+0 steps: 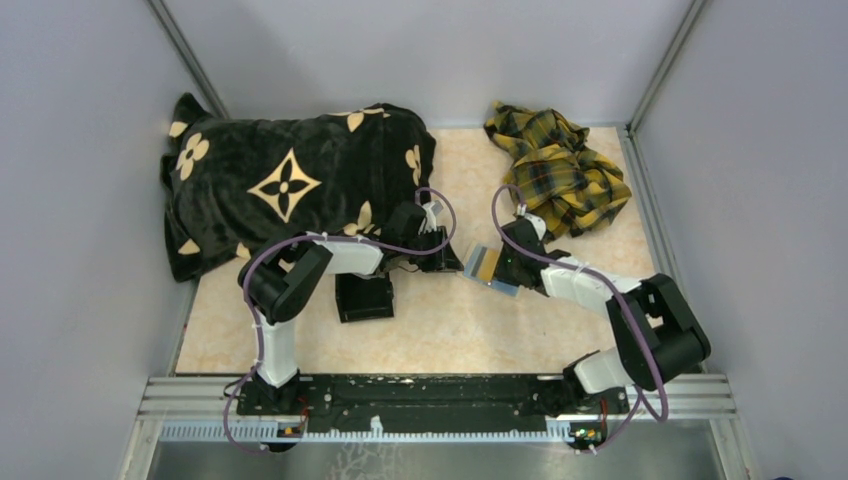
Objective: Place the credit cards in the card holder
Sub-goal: Insert the credit card into the card holder.
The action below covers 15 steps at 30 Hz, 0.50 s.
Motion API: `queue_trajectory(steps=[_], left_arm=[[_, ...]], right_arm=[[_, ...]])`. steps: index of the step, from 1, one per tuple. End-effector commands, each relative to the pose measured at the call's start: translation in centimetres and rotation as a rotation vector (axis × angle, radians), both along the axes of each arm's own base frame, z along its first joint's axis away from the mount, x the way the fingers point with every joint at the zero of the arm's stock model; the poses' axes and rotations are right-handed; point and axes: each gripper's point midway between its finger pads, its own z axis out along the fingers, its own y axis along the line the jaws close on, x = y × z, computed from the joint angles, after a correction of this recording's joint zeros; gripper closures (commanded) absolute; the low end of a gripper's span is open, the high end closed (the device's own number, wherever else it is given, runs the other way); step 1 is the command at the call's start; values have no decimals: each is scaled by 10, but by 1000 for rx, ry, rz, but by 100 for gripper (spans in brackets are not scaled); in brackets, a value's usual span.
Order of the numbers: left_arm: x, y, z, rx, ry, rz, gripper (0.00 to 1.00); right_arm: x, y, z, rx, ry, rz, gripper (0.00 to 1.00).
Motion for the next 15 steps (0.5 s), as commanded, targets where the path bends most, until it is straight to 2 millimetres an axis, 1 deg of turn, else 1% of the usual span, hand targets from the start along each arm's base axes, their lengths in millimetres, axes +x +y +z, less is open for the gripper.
queue_trajectory(steps=[1, 15], left_arm=[[1, -7, -1, -5, -10, -28, 62], [-1, -8, -3, -9, -6, -37, 64]], right_arm=[[19, 13, 17, 33, -56, 20, 100], [23, 38, 17, 40, -55, 58, 100]])
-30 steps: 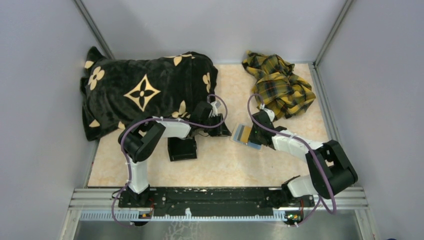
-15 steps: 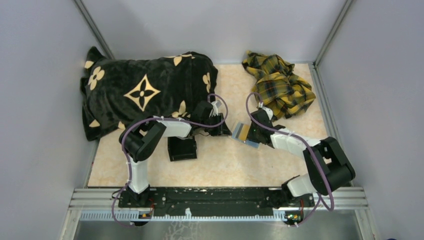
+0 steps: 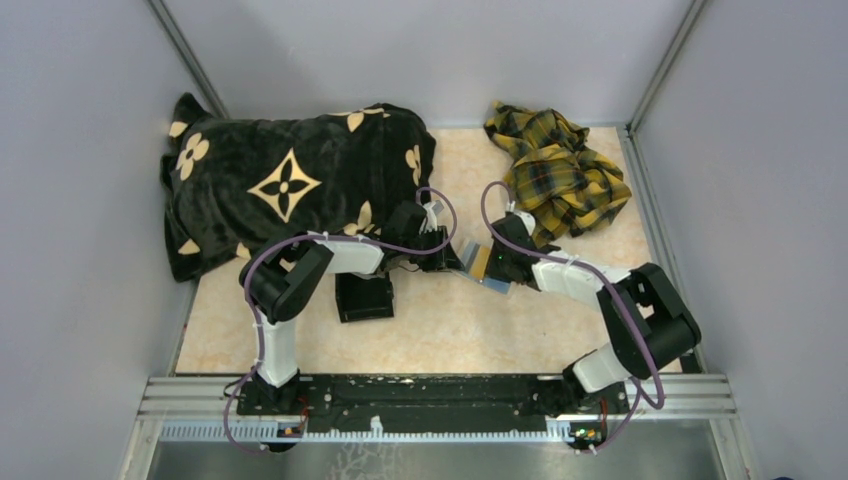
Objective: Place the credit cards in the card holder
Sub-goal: Insert the credit card into the card holder.
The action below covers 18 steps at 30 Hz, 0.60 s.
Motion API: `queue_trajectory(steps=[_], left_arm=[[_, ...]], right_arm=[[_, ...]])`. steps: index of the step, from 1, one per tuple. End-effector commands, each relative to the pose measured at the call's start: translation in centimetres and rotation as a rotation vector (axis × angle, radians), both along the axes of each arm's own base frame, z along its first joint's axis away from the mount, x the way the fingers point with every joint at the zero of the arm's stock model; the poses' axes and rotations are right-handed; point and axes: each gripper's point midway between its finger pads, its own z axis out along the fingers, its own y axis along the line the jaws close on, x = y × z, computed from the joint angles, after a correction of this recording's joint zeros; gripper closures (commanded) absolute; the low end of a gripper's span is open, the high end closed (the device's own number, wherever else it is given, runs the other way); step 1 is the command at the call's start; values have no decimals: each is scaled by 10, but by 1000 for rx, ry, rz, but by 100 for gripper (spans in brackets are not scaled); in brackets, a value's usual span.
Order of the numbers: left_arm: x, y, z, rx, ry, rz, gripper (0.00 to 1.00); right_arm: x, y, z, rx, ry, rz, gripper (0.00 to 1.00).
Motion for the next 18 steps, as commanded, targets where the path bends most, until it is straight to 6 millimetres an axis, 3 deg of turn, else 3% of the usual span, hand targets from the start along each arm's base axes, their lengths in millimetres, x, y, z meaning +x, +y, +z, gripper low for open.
queue_trajectory(steps=[1, 9, 18], left_arm=[[-2, -6, -4, -4, -7, -30, 64], [-3, -5, -4, -6, -7, -32, 64], [0, 2, 4, 19, -44, -13, 55]], right_arm=[[17, 18, 17, 33, -58, 11, 100], [19, 29, 20, 44, -63, 27, 100], [20, 36, 17, 51, -58, 35, 100]])
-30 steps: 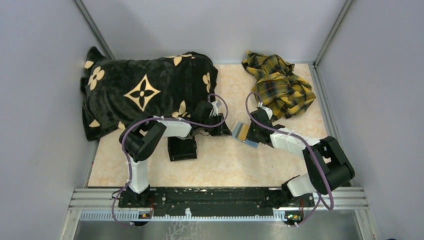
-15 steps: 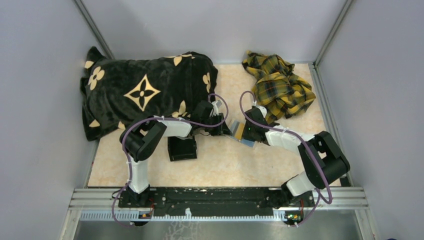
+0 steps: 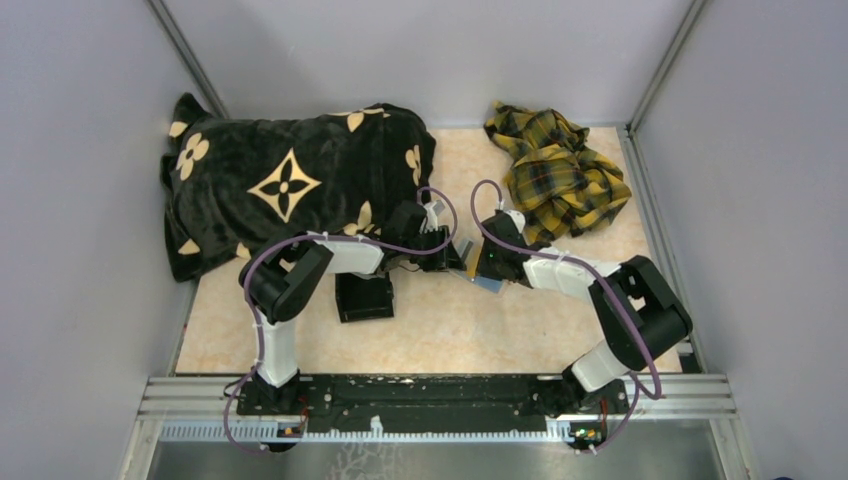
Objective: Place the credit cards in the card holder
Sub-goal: Insert the credit card into the card holder.
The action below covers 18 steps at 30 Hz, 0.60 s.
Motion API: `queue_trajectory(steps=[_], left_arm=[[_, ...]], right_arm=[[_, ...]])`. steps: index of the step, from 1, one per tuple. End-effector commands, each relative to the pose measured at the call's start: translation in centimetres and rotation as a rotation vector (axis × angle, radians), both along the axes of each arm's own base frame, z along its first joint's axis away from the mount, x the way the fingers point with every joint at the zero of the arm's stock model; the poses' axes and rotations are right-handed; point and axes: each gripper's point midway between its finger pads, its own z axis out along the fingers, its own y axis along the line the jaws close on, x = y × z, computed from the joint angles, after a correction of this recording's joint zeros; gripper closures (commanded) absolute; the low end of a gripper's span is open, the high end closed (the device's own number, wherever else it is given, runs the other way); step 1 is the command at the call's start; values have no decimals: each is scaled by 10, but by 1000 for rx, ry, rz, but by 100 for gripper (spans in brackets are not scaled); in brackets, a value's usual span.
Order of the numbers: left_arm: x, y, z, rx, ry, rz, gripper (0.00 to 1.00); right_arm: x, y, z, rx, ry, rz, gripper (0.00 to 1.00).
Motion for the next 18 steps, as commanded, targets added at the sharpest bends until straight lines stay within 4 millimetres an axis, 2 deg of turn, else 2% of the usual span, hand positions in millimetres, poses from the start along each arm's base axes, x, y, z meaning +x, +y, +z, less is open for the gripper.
queue_trajectory(steps=[1, 8, 18], left_arm=[[2, 4, 6, 27, -46, -1, 53], [13, 14, 17, 31, -75, 42, 47], [38, 41, 34, 21, -110, 140, 43]], right_arm=[[15, 13, 14, 42, -51, -6, 100], [12, 12, 8, 42, -42, -7, 100], [15, 12, 18, 36, -60, -2, 100]])
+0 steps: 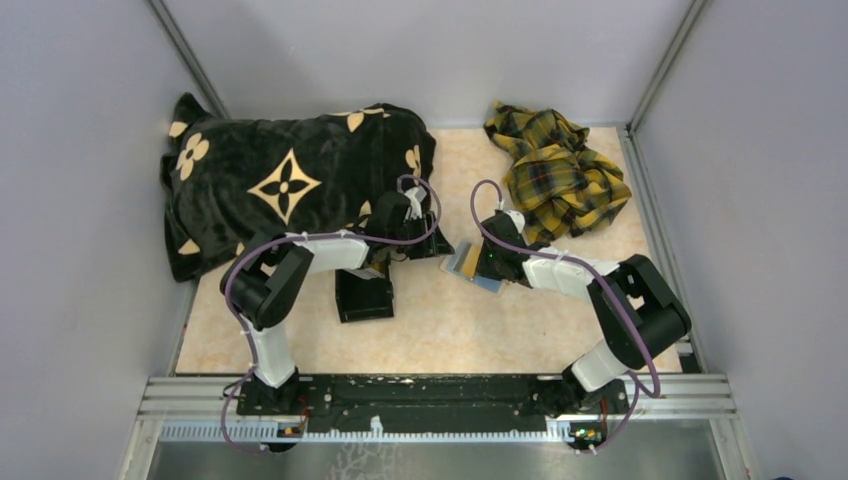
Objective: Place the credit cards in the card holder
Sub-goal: Insert the credit card into the card holder.
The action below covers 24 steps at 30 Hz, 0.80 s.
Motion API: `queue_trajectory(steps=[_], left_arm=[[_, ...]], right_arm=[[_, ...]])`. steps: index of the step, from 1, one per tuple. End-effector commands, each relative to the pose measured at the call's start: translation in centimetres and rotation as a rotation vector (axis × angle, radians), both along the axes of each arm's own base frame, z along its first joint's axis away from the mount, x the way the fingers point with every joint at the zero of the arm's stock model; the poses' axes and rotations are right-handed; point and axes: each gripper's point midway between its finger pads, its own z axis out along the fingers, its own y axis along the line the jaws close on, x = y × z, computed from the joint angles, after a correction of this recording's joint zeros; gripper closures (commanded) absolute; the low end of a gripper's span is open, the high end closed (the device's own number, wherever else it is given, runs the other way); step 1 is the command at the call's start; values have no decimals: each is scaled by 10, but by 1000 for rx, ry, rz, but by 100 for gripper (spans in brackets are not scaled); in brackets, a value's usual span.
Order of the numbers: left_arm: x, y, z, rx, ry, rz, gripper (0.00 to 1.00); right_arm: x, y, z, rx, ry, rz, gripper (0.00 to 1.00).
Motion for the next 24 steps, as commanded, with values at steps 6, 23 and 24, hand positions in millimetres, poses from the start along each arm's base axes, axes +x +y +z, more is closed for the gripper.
queue_trajectory(steps=[6, 23, 24], left_arm=[[20, 12, 10, 18, -64, 48, 49], [31, 18, -20, 169, -98, 42, 98], [31, 16, -21, 177, -102, 38, 98]], right_arm=[[15, 11, 23, 24, -67, 9, 100], [21, 6, 31, -10, -82, 2, 100], [21, 6, 30, -10, -80, 2, 100]])
